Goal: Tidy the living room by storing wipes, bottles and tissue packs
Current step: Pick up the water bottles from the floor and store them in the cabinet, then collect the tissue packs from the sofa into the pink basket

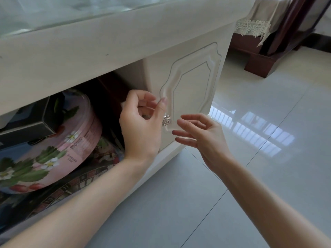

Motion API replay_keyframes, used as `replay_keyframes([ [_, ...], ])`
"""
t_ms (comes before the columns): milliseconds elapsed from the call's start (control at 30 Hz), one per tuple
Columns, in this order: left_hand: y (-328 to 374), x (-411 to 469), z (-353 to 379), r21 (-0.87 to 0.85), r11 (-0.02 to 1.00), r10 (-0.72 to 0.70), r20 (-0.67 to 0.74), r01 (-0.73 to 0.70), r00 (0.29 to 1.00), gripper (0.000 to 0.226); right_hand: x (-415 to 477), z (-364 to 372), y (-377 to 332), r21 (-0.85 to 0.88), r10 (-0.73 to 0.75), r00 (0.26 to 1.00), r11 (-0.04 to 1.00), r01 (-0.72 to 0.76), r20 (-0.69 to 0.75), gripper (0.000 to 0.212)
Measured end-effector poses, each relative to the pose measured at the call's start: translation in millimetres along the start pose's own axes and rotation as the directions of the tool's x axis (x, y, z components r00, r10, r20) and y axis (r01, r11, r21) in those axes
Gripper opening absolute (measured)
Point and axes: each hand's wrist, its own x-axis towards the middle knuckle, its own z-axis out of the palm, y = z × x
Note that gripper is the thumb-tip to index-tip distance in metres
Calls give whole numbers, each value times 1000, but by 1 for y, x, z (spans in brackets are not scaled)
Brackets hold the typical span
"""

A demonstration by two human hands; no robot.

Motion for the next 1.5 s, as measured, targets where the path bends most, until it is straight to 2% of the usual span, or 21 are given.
replay_keyframes([
  [167, 6, -9, 20, -72, 987, -132, 146, 143, 981, 18, -11, -30, -6, -73, -25, 995, 997, 18, -91, 18],
  [300, 9, -13, 39, -42, 974, -199, 305, 222, 931, 22, -17, -49, -14, -123, -76, 986, 991, 58, -146, 16],
  [500, 0, -20, 64, -27, 953, -262, 434, 303, 862, 21, -23, -79, -17, -141, -116, 969, 986, 87, -217, 14],
  [800, -23, -17, 95, 29, 935, -319, 509, 354, 799, 20, -22, -115, -16, -162, -121, 938, 984, 70, -326, 19],
  [933, -18, -14, 102, 68, 910, -385, 510, 410, 769, 21, -23, -119, -28, -145, -73, 926, 989, 21, -370, 19],
  [1233, 76, 5, 103, 128, 806, -553, 512, 578, 657, 21, -48, -91, -117, -91, 81, 899, 987, -132, -430, 18],
  [1333, 133, 14, 94, 159, 773, -595, 517, 615, 615, 26, -61, -69, -172, -97, 120, 897, 979, -177, -426, 17],
  [1500, 230, 48, 62, 166, 734, -644, 477, 659, 598, 26, -76, -24, -272, -123, 167, 917, 967, -225, -363, 17],
])
